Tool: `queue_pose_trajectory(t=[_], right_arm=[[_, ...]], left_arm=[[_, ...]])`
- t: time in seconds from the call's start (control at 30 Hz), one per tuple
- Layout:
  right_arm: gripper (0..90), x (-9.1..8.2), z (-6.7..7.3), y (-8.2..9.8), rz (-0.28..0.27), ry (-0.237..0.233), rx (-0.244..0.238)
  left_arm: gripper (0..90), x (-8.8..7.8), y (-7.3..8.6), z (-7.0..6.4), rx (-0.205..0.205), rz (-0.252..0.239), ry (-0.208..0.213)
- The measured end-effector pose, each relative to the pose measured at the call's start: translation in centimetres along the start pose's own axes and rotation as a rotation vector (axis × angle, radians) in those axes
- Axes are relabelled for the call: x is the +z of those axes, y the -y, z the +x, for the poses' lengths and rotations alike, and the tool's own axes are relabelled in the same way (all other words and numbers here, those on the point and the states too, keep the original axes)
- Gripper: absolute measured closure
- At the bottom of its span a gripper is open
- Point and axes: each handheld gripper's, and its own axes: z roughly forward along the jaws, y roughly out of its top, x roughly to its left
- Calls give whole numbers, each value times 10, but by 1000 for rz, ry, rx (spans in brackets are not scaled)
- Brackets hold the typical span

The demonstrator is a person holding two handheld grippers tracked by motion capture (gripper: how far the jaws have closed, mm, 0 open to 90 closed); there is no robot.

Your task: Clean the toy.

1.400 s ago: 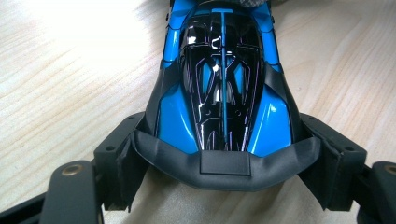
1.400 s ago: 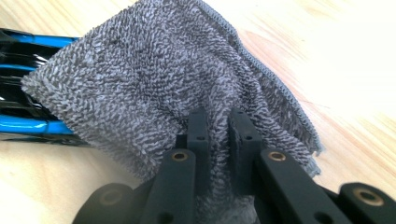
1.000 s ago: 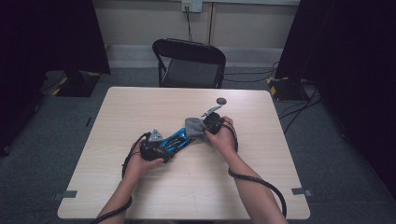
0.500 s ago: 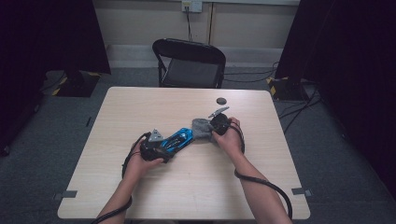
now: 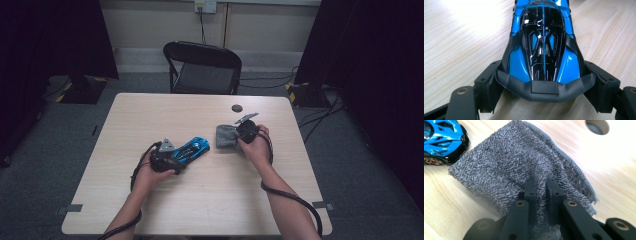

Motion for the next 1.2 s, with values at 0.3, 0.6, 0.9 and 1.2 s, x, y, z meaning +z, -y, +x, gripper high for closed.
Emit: queue_pose_trajectory(t=[0.3, 0.6, 0.9, 1.2], right_arm=[[812, -17, 18, -14, -58, -36, -39], [812, -7, 72, -35, -89, -131, -113], [811, 3, 126, -51, -83, -192, -249], [807, 10, 145, -57, -67, -206, -275]], left_arm=[[241, 0, 0, 0, -3, 0, 1], [241, 0, 0, 0, -3, 0, 1], [241, 0, 0, 0, 1, 1, 0], [241, 0, 0, 1, 9, 3, -4]])
